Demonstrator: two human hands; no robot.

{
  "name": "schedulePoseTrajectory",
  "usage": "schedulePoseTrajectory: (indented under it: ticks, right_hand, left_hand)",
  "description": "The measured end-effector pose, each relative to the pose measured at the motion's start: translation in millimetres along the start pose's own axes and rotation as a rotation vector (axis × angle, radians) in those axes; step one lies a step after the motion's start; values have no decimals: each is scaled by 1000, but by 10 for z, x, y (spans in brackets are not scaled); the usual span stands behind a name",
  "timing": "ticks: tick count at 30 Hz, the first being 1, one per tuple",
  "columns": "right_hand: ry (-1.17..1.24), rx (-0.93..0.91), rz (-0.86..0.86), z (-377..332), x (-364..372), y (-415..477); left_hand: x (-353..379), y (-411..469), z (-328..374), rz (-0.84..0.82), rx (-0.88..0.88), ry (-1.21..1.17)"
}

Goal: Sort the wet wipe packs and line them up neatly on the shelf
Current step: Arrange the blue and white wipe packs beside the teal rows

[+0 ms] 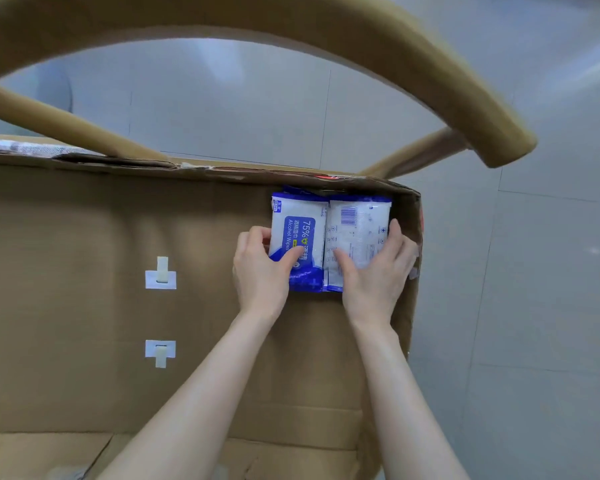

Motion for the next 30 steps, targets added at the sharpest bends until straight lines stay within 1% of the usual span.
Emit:
schedulePoseTrajectory:
  ticks: [4, 7, 9, 12, 15, 19, 22, 26, 30]
  right_hand:
    - [214, 116, -106, 55, -34, 7]
    - [372, 188, -166, 71, -147, -93]
    - [480, 216, -242, -3, -242, -234]
    - [663, 250, -390, -182, -407, -526]
    - [790, 265, -509, -376, -632, -915]
    - [868, 350, -600, -509, -887, -1419]
    - [889, 399, -692, -609, -1086, -1782]
    - [794, 283, -819, -742, -1390, -2233]
    - [748, 228, -928, -669, -1625, -2649]
  left_hand:
    - [1, -129, 33, -125, -128, -250]
    - [-147, -316, 101, -182, -184, -425]
    - [-287, -470, 125, -224, -228, -530]
    - [-498, -755, 168, -312, -262, -612]
    - [-805, -1103, 245, -356, -253, -660]
    - [-1215, -1528, 288, -377, -220, -697]
    - [-1499, -1854, 258, -360, -205, -721]
    - [-1834, -2333, 140, -305, -217, -791]
    - [-2076, -2823, -69, -216, -238, -850]
Point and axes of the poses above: each hand's wrist, its own y-axis towards the middle knuckle, its own x-axis out of the palm, z = x × y, the point moved 10 cm from there along y, towards the middle knuckle, and after that the axes turned 7 degrees about z, right-handed, at the moved point
